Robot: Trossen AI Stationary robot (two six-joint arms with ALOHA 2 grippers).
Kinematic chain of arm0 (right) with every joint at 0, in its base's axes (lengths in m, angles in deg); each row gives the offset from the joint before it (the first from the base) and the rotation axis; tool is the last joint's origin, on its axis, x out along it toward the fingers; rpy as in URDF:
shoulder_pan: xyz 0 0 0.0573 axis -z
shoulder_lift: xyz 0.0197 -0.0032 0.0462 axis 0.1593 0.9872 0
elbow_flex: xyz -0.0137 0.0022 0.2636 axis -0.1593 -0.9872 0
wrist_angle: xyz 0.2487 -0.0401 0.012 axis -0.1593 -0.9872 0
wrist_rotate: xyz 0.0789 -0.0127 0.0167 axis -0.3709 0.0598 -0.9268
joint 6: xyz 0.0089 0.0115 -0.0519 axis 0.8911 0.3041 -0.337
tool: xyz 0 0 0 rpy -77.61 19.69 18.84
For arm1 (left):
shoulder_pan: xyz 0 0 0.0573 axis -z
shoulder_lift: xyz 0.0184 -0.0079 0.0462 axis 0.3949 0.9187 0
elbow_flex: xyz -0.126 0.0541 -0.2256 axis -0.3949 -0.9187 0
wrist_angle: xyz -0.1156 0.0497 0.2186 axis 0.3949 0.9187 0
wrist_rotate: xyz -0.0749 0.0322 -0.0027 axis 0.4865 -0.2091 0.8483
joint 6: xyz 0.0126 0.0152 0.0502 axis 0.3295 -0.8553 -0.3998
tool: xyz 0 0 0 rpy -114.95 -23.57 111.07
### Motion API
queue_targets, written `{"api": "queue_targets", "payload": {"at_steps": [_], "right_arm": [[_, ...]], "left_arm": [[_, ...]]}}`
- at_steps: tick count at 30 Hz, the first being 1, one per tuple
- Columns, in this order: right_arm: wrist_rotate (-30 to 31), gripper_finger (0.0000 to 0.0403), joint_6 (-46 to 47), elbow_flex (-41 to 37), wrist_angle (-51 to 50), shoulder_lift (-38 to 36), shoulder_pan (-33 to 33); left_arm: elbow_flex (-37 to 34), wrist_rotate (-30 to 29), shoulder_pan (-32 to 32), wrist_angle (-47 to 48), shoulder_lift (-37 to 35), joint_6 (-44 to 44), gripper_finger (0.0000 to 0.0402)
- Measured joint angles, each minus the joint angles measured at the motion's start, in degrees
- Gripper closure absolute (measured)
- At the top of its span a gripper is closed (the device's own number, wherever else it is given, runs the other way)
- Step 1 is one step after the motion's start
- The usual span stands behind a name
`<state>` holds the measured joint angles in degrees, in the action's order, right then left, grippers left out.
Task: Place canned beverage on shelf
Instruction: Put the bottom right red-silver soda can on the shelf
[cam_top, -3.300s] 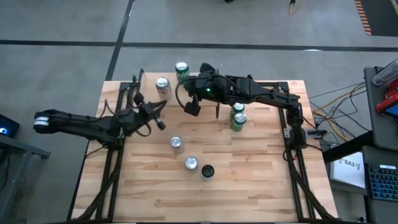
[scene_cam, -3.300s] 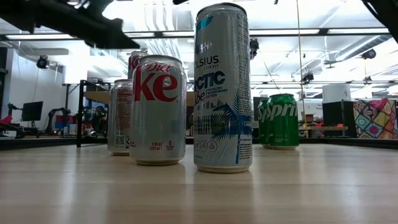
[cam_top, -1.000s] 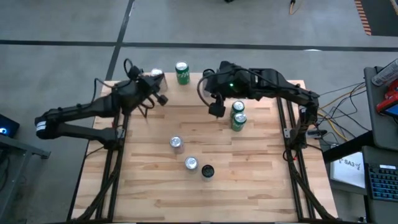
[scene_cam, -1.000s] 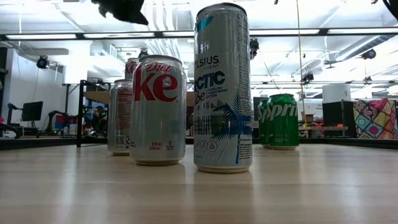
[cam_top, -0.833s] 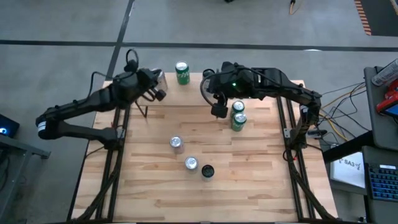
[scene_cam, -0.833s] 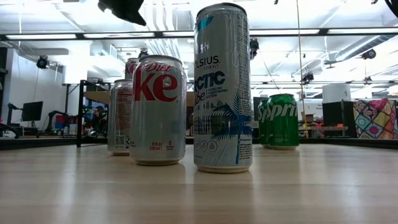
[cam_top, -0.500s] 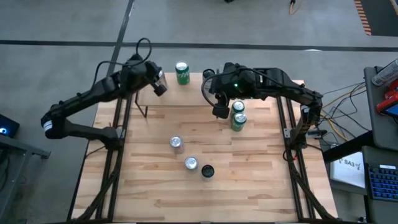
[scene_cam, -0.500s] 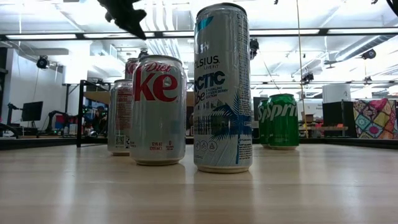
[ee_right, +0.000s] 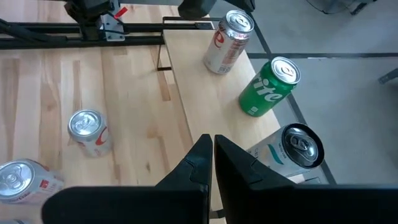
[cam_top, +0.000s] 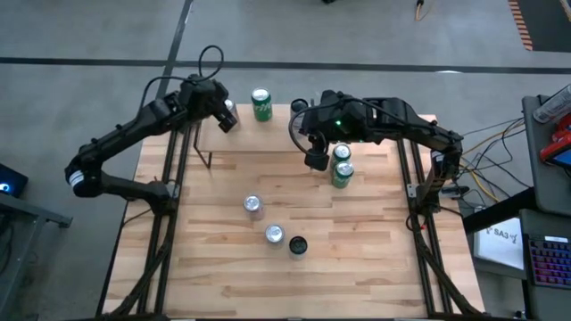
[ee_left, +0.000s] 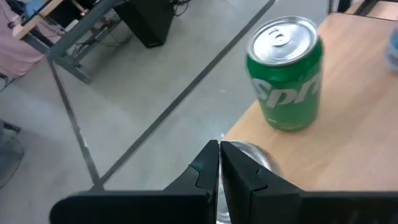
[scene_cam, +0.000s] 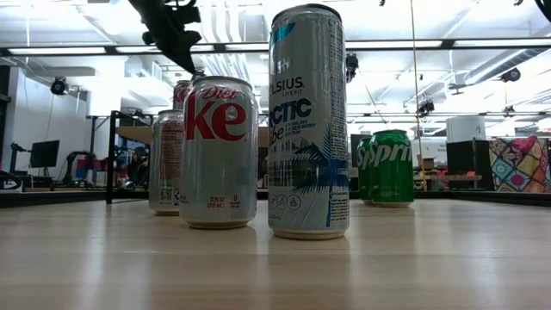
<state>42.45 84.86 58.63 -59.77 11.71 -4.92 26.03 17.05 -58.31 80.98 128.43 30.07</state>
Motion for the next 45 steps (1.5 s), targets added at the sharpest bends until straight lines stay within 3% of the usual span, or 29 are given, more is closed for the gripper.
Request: {"api": "queue_targets", "payload": {"at_steps": [16,21,33,45], "right_arm": [[0.27,0.0394,-0.02,0.0,0.15,0.02,0.0],[0.27,0.0394,0.33,0.0,0.15,0.03,0.0],[0.25,0.0394,0.9,-0.02,0.07,0.07,-0.15],[0.24,0.0394,1.44,-0.02,-0.01,0.07,-1.01]], "left_arm": [[-0.02,-0.22,-0.04,0.42,3.26,1.8,0.0402],[-0.02,-4.06,-0.04,1.69,3.3,3.23,0.0402],[-0.02,-4.76,-0.04,3.39,3.23,4.8,0.0401],[-0.11,-10.16,-0.04,4.43,3.28,5.04,0.0402]]}}
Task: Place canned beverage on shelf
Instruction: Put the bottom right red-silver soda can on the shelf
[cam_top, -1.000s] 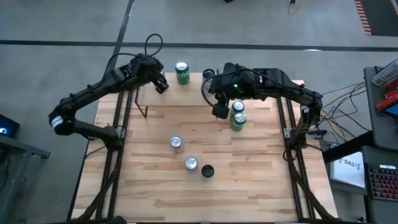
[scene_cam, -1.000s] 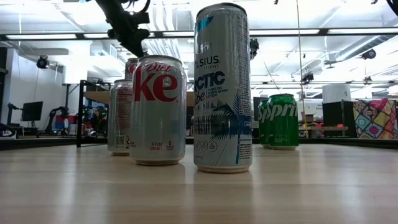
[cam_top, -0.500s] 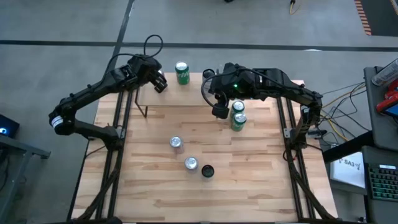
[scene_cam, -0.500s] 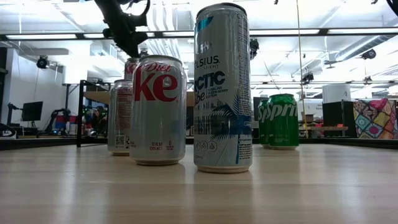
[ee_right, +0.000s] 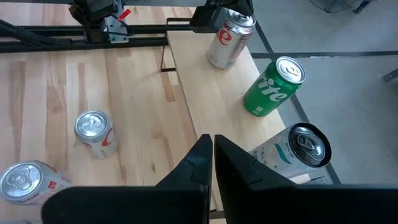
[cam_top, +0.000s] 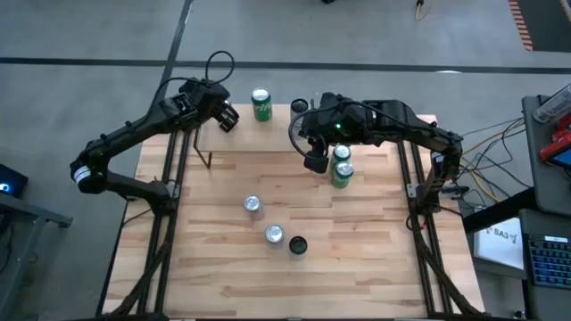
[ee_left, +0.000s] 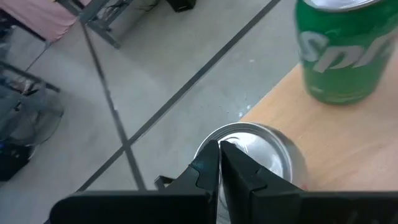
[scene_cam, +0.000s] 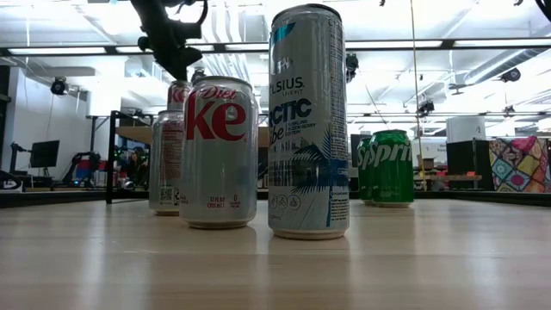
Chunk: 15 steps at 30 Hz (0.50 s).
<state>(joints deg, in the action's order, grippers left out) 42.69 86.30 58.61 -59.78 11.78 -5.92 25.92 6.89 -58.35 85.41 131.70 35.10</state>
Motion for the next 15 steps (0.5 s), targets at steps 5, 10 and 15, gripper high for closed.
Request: {"api": "queue_targets", "payload": {"at_steps": [5,10,15], "right_arm": [[0.0,0.0394,0.06,0.0,-0.06,0.0,0.0],[0.0,0.0394,0.04,0.0,-0.08,0.0,0.0],[0.0,0.0394,-0.07,0.0,-0.23,0.0,0.0]], "left_arm": [[-0.04,-2.49,-0.04,-0.53,0.02,-0.22,0.0402],[-0.04,-2.41,0.08,-0.99,-1.78,-1.51,0.0402],[-0.04,8.67,1.21,1.64,-6.92,-4.65,0.0402]]}}
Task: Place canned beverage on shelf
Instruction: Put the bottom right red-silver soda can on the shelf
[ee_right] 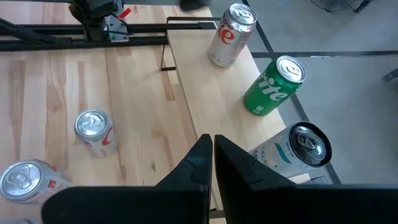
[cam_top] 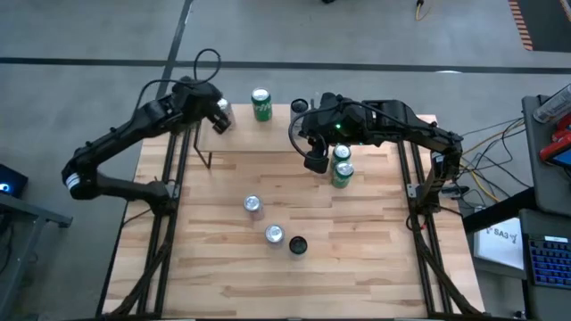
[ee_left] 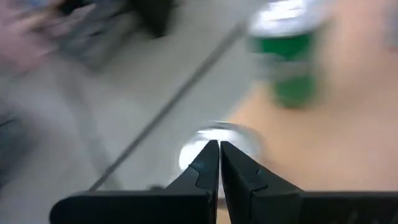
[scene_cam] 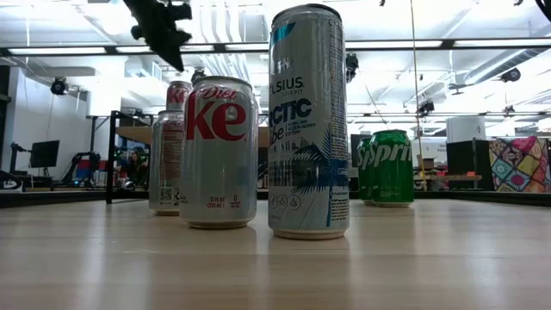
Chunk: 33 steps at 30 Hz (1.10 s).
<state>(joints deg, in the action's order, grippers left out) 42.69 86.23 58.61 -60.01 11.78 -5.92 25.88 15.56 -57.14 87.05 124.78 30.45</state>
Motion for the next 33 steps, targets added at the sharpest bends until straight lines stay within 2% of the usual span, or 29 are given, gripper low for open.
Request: {"api": "queue_targets", "payload": {"at_steps": [3,5,8,14,20,33], "right_arm": [[0.0,0.0394,-0.02,0.0,-0.11,0.02,0.0],[0.0,0.0394,-0.02,0.0,-0.21,0.02,0.0],[0.0,0.0394,-0.11,0.0,-0.24,0.02,0.0],[0.0,0.0394,-0.02,-0.02,-0.28,0.02,0.0],[0.0,0.0394,0.02,-0.16,-0.59,0.02,0.0],[0.0,0.0394,0.0,-2.41,-0.7,0.02,0.0]], "left_arm": [[0.0,11.59,0.03,5.29,-2.75,-1.54,0.0402],[0.0,13.14,0.0,9.06,-3.67,-1.43,0.0402],[0.0,12.47,-0.19,12.06,-3.65,-0.81,0.0402],[-0.42,12.4,-0.54,10.95,0.2,-0.66,0.0402],[-0.37,5.11,-0.54,10.55,5.07,-0.19,0.0402],[-0.31,3.28,-1.19,8.0,6.79,1.92,0.0402]]}}
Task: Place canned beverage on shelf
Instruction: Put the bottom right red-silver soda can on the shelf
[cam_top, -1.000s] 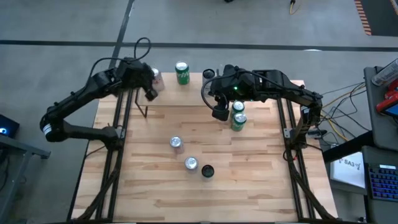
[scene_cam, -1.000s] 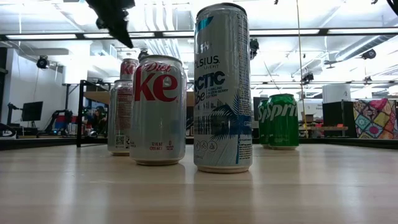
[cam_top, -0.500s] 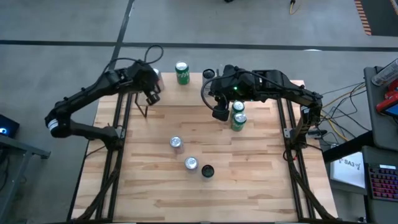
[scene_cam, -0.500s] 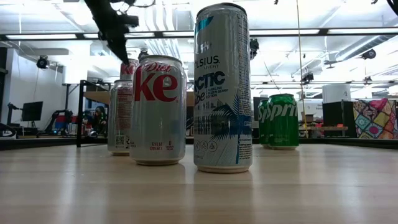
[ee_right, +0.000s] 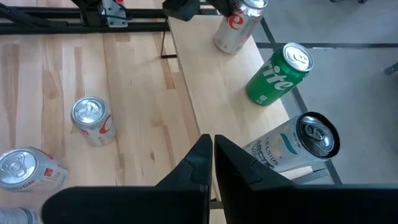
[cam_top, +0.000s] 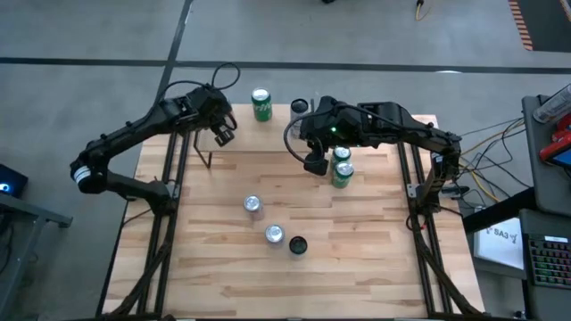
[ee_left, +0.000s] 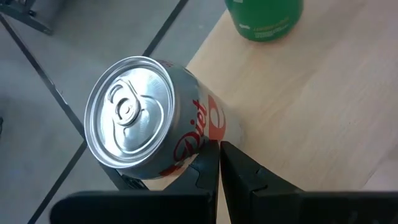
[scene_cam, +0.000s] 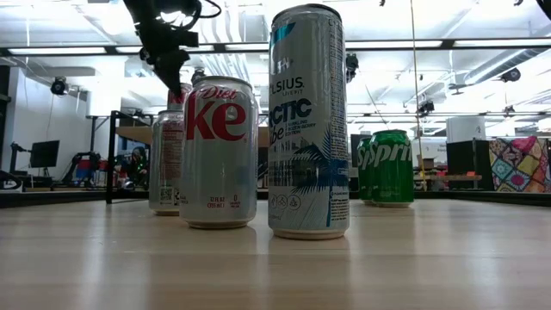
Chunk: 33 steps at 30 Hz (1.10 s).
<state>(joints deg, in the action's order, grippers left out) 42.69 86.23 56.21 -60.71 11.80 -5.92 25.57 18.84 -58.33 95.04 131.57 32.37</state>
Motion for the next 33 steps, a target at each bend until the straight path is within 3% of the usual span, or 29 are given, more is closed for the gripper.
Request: {"api": "queue_targets", "payload": {"at_steps": [8,33], "right_arm": [[0.0,0.0394,0.8,-2.3,0.04,0.0,0.0],[0.01,0.0394,1.59,-2.47,0.04,0.0,0.0]], "left_arm": [[0.0,-2.95,-0.29,-0.17,0.02,0.66,0.0402],[-0.51,-3.02,-1.2,-2.33,0.13,1.71,0.0402]]}}
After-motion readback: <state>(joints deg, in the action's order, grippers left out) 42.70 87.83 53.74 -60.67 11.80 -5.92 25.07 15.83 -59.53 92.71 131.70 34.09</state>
